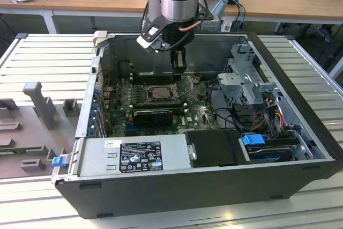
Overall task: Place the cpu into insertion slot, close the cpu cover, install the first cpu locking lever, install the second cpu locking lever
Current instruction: 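Close the cpu cover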
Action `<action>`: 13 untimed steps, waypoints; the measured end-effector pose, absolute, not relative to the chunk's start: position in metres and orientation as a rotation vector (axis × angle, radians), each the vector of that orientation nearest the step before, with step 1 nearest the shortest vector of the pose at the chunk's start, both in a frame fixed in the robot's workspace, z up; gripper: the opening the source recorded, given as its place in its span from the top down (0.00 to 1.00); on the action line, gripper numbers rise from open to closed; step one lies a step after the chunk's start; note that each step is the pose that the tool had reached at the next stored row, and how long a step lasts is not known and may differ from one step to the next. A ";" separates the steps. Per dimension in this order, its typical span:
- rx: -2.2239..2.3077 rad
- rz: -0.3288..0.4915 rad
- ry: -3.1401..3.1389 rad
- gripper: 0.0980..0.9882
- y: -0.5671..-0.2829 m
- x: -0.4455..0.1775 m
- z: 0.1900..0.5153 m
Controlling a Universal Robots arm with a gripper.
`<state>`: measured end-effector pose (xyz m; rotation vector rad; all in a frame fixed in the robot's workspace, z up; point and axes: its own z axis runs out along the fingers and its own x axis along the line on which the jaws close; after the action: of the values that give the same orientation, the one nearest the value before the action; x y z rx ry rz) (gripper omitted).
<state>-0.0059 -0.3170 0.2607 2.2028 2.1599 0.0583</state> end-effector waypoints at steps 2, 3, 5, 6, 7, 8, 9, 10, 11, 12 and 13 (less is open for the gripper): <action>2.203 0.058 2.160 0.99 -0.317 -0.002 0.261; 2.203 0.058 2.160 0.99 -0.317 -0.001 0.261; 2.203 0.058 2.160 0.99 -0.317 0.001 0.261; 2.203 0.058 2.160 0.99 -0.317 0.001 0.261; 2.203 0.058 2.160 0.99 -0.317 0.002 0.261; 2.203 0.058 2.160 0.99 -0.317 0.003 0.261; 2.203 0.058 2.160 0.99 -0.317 0.003 0.261; 2.203 0.058 2.160 0.99 -0.317 0.004 0.261; 2.203 0.058 2.160 0.99 -0.317 0.005 0.261; 2.203 0.058 2.160 0.99 -0.317 0.006 0.261; 2.203 0.058 2.160 0.99 -0.317 0.007 0.261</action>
<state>0.0067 -0.3170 0.2607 2.2027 2.1601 0.0581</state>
